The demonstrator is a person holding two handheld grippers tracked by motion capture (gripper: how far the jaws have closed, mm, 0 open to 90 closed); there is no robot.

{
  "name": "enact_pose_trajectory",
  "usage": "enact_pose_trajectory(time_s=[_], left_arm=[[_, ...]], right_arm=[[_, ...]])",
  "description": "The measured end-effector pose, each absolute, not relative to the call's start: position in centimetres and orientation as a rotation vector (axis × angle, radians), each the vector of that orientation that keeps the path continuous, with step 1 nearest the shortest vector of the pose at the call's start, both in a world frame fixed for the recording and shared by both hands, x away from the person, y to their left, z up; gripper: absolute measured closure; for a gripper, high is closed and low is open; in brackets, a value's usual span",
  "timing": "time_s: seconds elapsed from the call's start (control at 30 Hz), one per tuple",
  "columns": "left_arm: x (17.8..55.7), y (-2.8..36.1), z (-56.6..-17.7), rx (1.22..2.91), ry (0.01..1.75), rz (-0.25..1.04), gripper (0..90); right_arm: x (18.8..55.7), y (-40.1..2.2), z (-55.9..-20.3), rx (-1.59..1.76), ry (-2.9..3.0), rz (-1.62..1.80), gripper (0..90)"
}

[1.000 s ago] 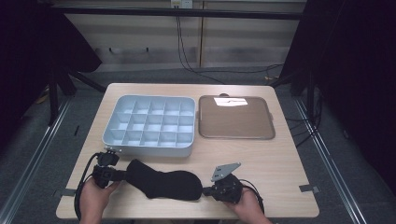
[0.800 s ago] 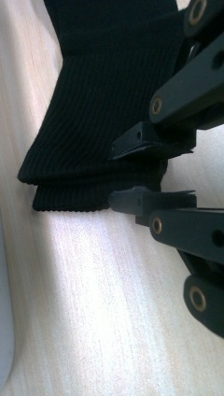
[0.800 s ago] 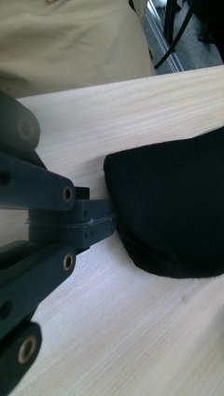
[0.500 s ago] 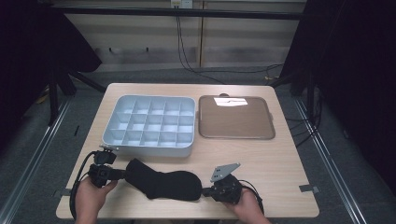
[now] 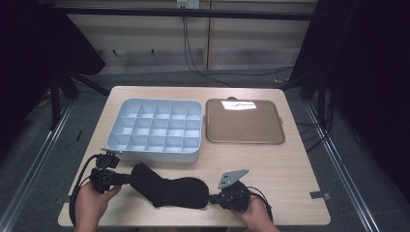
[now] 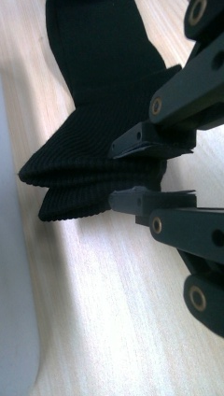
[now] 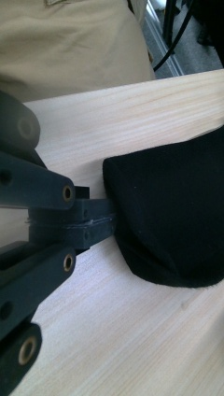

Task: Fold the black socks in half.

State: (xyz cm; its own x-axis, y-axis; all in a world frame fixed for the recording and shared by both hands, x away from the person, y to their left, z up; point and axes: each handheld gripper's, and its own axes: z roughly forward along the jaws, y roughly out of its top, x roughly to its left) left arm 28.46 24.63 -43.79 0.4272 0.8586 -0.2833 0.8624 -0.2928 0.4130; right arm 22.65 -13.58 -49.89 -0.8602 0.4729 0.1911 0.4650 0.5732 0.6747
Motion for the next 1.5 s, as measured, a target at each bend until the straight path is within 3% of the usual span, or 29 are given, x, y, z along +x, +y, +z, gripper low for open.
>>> enact_pose_trajectory(time_s=[1.5], left_arm=[[27.9, 22.4, -40.4, 2.193, 1.346, -0.022, 74.9]], right_arm=[[22.9, -13.4, -49.8, 0.848, 2.751, 1.153, 88.6]])
